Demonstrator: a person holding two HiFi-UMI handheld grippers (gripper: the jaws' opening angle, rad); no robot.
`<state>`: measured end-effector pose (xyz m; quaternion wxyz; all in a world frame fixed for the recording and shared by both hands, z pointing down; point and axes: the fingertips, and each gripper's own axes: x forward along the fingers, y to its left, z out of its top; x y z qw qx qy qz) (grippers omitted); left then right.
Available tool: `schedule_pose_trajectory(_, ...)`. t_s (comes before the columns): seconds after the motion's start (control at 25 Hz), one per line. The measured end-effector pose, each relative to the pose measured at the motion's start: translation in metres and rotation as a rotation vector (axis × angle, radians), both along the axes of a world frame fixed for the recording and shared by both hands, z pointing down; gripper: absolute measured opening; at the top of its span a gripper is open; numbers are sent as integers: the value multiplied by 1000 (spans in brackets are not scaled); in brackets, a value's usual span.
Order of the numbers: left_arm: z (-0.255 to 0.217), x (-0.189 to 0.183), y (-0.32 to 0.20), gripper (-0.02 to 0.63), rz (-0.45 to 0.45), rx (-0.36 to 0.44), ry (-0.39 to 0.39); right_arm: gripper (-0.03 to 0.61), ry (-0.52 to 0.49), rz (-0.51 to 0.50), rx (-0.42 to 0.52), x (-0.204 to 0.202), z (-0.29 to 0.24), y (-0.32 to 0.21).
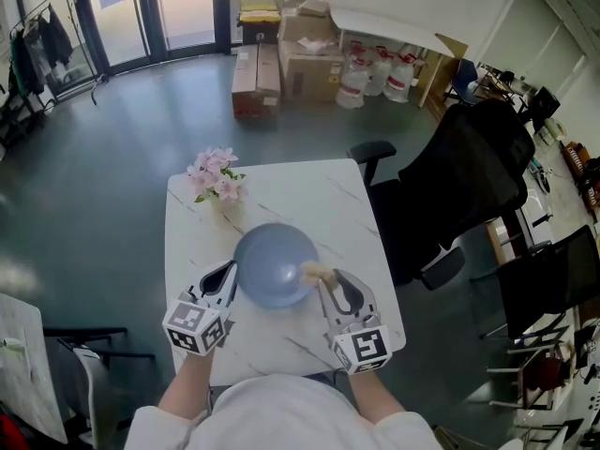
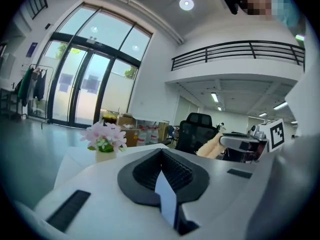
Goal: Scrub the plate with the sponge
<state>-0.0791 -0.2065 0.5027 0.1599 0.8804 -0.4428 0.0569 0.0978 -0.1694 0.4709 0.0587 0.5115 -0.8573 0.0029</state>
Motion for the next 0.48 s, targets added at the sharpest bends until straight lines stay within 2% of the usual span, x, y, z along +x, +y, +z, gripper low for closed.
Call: schedule_pose_trajectory(0.48,-25,2,37,34,3,63,-32,118,-10,15,30,-1,-11,17)
